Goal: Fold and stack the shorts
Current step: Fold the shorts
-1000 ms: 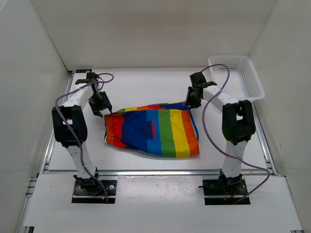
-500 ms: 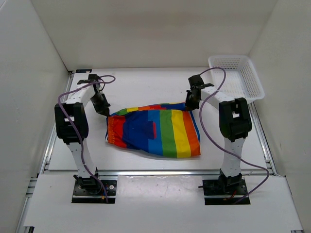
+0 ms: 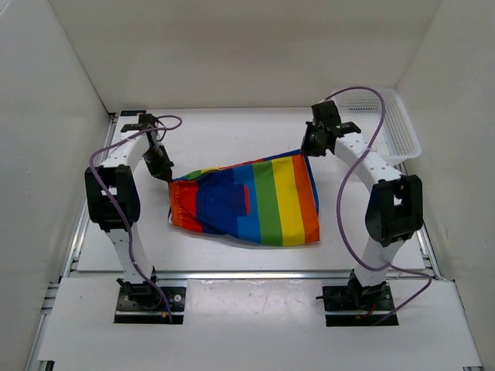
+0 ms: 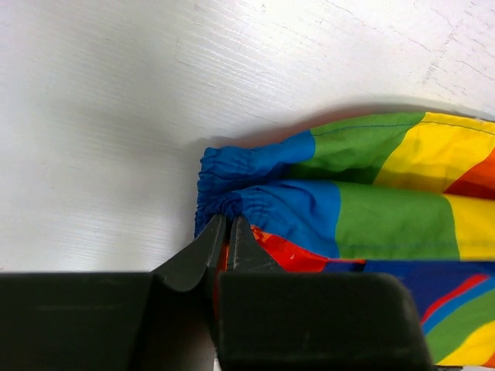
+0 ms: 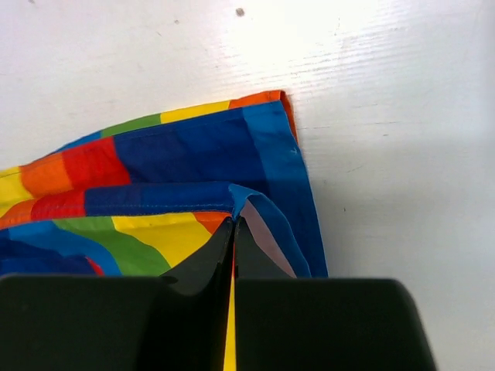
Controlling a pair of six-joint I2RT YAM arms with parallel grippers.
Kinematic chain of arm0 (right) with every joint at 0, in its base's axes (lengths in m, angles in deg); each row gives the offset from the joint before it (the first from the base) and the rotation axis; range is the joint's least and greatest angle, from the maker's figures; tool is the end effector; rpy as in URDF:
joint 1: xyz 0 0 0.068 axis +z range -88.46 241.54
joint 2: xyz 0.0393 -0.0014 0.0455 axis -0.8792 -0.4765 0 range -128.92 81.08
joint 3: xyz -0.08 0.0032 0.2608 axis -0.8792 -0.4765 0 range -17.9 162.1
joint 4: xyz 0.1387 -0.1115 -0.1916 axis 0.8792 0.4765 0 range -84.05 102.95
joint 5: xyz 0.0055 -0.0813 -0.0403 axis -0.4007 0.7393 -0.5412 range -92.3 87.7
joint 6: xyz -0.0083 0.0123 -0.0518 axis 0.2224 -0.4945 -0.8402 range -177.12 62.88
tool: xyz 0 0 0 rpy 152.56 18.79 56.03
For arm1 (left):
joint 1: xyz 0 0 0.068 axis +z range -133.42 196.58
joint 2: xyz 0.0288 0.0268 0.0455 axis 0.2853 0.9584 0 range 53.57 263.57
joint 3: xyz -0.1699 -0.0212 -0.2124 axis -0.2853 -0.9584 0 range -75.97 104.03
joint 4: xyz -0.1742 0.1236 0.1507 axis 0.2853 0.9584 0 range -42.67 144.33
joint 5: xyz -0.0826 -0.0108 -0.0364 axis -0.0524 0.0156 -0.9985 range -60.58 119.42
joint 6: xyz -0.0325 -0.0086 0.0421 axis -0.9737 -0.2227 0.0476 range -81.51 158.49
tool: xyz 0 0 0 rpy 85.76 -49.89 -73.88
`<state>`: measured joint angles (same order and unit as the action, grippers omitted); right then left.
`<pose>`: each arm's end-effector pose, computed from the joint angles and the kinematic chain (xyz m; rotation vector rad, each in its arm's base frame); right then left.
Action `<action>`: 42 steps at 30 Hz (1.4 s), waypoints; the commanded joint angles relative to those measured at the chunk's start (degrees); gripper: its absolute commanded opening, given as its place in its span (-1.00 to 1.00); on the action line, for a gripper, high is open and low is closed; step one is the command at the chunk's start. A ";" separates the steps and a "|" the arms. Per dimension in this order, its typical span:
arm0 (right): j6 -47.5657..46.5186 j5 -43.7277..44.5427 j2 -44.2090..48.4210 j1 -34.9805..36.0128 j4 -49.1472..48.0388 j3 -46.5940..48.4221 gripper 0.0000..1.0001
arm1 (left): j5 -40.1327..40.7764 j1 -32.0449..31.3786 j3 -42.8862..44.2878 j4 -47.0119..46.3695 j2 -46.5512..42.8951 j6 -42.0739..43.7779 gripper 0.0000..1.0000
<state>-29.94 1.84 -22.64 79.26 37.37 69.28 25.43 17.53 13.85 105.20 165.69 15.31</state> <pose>0.3893 0.1217 0.2764 0.2335 2.4122 0.2747 0.3875 0.0039 0.2128 -0.6149 2.9189 -0.1513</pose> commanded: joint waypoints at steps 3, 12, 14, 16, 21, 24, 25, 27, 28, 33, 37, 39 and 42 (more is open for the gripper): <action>-1.78 2.19 2.82 -0.66 4.17 5.19 -1.00 | 1.62 0.19 2.20 0.14 -2.70 0.06 -0.80; -2.31 -0.18 4.76 -0.66 8.22 13.89 -1.00 | 2.14 0.72 2.73 0.14 -1.46 1.12 -0.80; -2.31 -0.19 5.37 -0.66 9.71 15.21 -1.00 | 2.14 0.72 2.73 0.14 -1.46 1.12 -0.80; -2.31 -1.41 5.89 -0.66 9.71 16.44 -1.00 | 2.14 0.72 3.25 0.14 -1.46 1.65 -0.80; -2.31 -1.42 5.20 -0.66 9.10 18.81 -1.00 | 2.67 0.72 3.26 0.14 -0.32 1.65 -0.80; -2.31 -0.19 0.55 -0.66 7.70 23.37 -1.00 | 2.67 0.72 3.78 0.14 0.21 1.65 -0.80; -3.18 -0.19 -3.38 -0.66 7.69 25.48 -1.00 | 2.67 0.72 4.48 0.14 0.21 1.65 -0.80; -3.80 -0.19 -7.88 -1.19 7.69 29.78 -1.00 | 2.67 0.72 5.10 0.76 0.82 1.65 -0.80; -4.50 -0.19 -13.21 -1.19 7.17 34.77 -1.00 | 2.67 0.72 5.80 0.76 0.82 1.65 -0.80; -4.07 0.34 -31.23 -1.72 7.16 49.73 -0.84 | 0.83 1.33 11.23 1.28 5.38 0.59 -0.80; -3.97 -3.17 -35.06 -1.72 5.68 54.68 0.34 | -1.54 1.86 17.40 4.44 8.73 -0.63 -0.49; -4.76 -3.18 -33.05 -1.72 5.14 52.59 0.55 | -1.55 1.86 19.15 4.45 8.13 -1.16 -0.06; -5.56 -1.07 -26.64 -1.72 4.62 47.49 0.76 | 0.99 1.86 19.69 5.50 4.53 -1.78 0.76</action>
<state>-33.81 0.07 -59.89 77.62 45.48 117.56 25.48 19.10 30.25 109.09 175.78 14.88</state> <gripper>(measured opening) 0.866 0.790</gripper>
